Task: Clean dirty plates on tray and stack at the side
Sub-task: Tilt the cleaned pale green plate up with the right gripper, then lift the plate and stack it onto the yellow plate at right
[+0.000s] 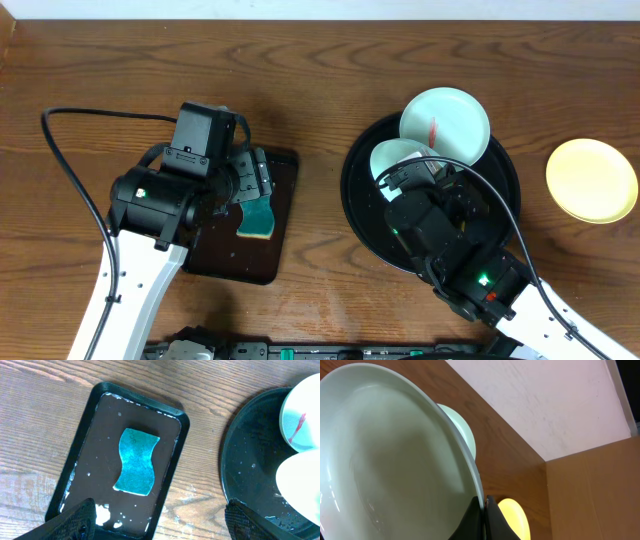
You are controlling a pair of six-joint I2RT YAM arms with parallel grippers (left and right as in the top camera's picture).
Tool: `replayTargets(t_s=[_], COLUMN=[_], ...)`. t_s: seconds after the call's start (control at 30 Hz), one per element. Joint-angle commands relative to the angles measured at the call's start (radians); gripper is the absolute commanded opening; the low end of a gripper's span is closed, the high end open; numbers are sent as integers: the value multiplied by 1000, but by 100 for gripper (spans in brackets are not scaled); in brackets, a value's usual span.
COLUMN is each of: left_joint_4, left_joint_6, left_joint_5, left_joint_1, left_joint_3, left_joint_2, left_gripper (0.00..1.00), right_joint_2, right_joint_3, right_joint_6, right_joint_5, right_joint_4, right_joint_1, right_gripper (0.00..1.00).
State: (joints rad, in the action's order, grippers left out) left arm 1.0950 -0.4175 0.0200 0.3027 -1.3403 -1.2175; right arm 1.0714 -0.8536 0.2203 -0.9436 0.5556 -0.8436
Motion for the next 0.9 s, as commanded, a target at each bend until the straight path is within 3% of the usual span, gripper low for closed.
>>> replayTargets(t_s=[0.0, 0.57, 0.77, 0.87], left_joint_4=[2, 2, 2, 2], left_joint_6=[6, 6, 6, 6], left_joint_5=[-5, -5, -5, -5], left_joint_1=[-5, -5, -5, -5], left_joint_3=[-5, -5, -5, -5], left_joint_2=[2, 2, 2, 2], left_gripper=[83, 83, 83, 83], right_joint_2=[-9, 1, 57, 60], right_joint_3=[-20, -20, -20, -20], right_joint_6=[6, 5, -187, -261], right_joint_5=[-37, -71, -53, 192], right_joint_4=[-5, -8, -50, -77], right_joint_1=[-8, 26, 237, 377], right_gripper=[1, 1, 1, 1])
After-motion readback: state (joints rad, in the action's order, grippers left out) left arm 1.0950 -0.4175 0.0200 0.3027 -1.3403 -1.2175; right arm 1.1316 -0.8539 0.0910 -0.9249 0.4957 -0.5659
